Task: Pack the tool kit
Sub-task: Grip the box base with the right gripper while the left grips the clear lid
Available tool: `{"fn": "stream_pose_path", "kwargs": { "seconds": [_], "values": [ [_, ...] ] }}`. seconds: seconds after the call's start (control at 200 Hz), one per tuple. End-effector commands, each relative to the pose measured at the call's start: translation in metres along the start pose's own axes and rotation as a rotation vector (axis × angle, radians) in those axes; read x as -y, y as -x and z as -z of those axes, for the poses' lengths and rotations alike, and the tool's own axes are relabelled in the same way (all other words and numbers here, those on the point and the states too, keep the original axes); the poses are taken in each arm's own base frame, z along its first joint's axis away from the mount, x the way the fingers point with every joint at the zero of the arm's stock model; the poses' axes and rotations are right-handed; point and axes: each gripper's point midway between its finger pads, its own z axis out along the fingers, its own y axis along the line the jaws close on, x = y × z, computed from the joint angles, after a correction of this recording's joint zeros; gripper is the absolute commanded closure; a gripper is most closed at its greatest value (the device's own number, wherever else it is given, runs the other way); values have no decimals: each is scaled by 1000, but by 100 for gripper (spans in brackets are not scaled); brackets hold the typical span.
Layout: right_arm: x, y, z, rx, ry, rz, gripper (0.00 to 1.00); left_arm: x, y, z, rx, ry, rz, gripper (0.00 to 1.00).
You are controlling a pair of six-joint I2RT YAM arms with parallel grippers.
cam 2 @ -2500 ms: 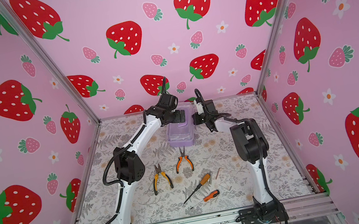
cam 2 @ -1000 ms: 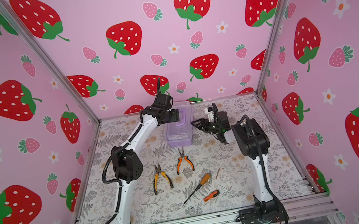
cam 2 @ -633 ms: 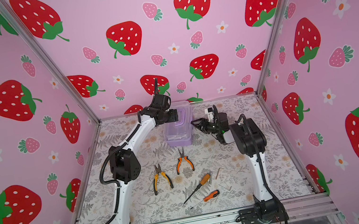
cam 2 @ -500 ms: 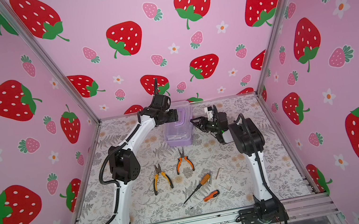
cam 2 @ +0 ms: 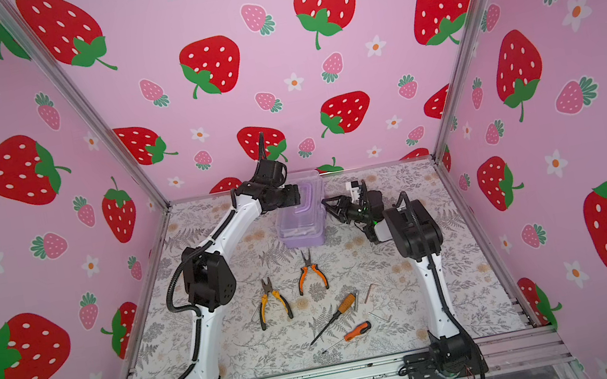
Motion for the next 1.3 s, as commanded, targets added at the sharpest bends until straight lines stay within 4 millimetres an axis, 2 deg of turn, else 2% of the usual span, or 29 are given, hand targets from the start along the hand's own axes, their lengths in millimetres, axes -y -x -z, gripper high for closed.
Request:
{"fn": "stream_pose_path", "kwargs": {
  "seconds": [0.0,0.19,0.26,0.32,0.435,0.525,0.615,0.91,1.025,1.296],
  "values": [
    [-18,4,-4,7,60,50,52,12,-29,-6,-104,-53,35,41],
    [-8,11,-3,17,-86,123,63,10,-31,-3,-107,-36,25,42],
    [-11,14,-2,10,-136,170,63,9,-33,-3,-109,-23,12,43],
    [-10,15,-2,-1,-166,192,57,9,-35,-2,-112,-18,6,43],
    [-8,11,0,-12,-174,182,39,8,-38,-3,-121,-17,8,43],
    [-2,6,1,-17,-170,148,32,8,-40,-4,-125,-19,10,43],
    [2,0,2,-25,-150,113,30,7,-41,-5,-125,-21,12,44],
    [-10,-9,-6,-51,-11,35,30,8,-45,-9,-142,-58,38,45],
    [-9,-12,-12,-60,8,14,30,11,-44,-8,-144,-92,55,45],
    [-22,-10,-16,-47,84,-18,41,11,-46,-7,-147,-106,55,45]
  ]
}}
